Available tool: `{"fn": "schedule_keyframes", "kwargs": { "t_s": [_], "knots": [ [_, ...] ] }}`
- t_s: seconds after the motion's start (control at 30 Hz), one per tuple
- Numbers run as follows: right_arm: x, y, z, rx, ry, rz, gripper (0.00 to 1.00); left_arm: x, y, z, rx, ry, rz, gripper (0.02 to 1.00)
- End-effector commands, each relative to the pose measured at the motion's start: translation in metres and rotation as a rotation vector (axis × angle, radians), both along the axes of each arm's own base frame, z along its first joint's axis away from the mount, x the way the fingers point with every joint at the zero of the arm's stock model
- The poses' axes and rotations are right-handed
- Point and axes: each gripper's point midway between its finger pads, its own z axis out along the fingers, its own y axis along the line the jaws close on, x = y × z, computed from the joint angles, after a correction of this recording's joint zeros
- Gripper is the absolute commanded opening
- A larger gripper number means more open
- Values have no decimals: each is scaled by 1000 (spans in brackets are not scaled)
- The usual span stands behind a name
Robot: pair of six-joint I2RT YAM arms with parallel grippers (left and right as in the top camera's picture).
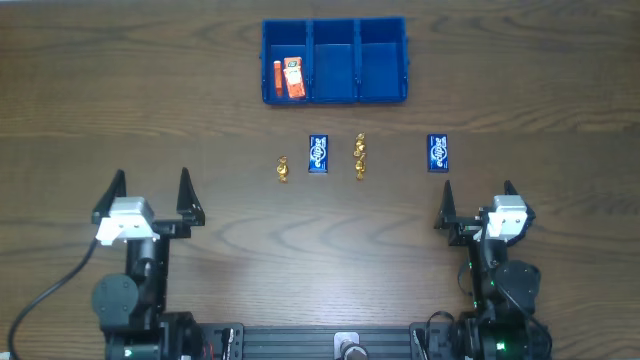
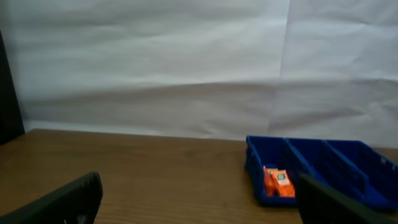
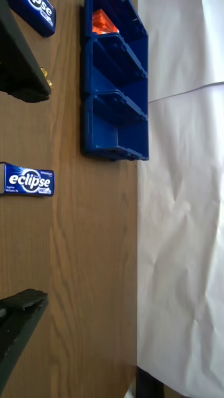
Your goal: Sort Candies Into Trays
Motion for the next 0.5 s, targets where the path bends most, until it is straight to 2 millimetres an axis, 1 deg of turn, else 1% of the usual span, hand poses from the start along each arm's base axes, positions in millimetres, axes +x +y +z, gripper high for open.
{"fn": "schedule_keyframes", "kwargs": {
  "t_s": [0.03, 0.1, 0.27, 0.5],
  "knots": [
    [0, 0, -1, -8, 0, 2, 998, 2, -3, -29, 15, 9, -18, 996],
    [0, 0, -1, -7, -1, 2, 998, 4, -5, -41, 16, 32, -27, 998],
    [0, 0, -1, -7, 0, 2, 998, 5, -5, -55, 15, 94, -29, 998],
    [0, 0, -1, -7, 0, 2, 998, 2, -5, -95, 10, 256, -31, 996]
  ]
}}
